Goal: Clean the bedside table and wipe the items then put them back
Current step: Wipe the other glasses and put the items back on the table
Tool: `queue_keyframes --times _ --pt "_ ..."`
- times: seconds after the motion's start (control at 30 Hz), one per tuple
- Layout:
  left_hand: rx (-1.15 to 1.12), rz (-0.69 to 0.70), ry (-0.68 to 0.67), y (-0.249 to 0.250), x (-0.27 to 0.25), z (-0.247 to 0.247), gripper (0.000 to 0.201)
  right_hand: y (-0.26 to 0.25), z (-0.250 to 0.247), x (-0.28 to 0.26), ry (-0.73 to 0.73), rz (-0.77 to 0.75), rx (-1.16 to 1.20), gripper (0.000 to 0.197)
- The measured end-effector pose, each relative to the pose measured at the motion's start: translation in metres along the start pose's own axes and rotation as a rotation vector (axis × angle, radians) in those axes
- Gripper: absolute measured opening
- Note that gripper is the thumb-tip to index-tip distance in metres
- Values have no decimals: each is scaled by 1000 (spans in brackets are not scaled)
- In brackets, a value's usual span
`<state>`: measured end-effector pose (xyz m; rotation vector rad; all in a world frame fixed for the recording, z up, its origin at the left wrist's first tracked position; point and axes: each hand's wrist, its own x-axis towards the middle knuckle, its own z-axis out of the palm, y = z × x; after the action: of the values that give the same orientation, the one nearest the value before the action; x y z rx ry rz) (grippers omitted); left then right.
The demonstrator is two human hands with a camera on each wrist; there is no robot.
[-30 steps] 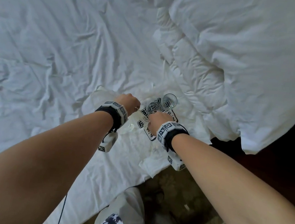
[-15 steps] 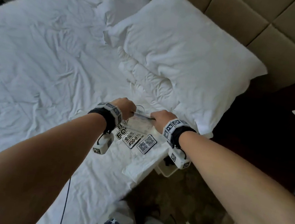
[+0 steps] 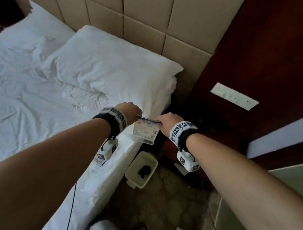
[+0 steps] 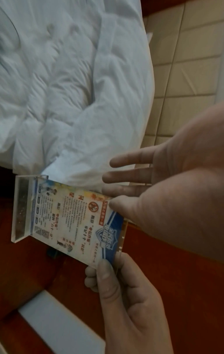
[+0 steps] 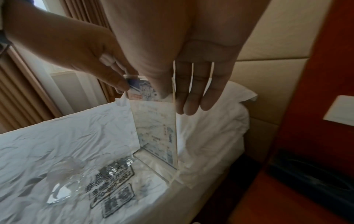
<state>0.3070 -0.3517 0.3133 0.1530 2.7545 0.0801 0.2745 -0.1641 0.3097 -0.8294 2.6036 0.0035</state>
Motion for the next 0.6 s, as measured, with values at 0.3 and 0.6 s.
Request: queue_keyframes --times 0.3,0.6 --pt "161 223 40 145 70 -33 21 135 -18 -81 64 147 -6 20" --pt "275 402 -19 246 178 -35 15 251 -2 -91 24 297 23 18"
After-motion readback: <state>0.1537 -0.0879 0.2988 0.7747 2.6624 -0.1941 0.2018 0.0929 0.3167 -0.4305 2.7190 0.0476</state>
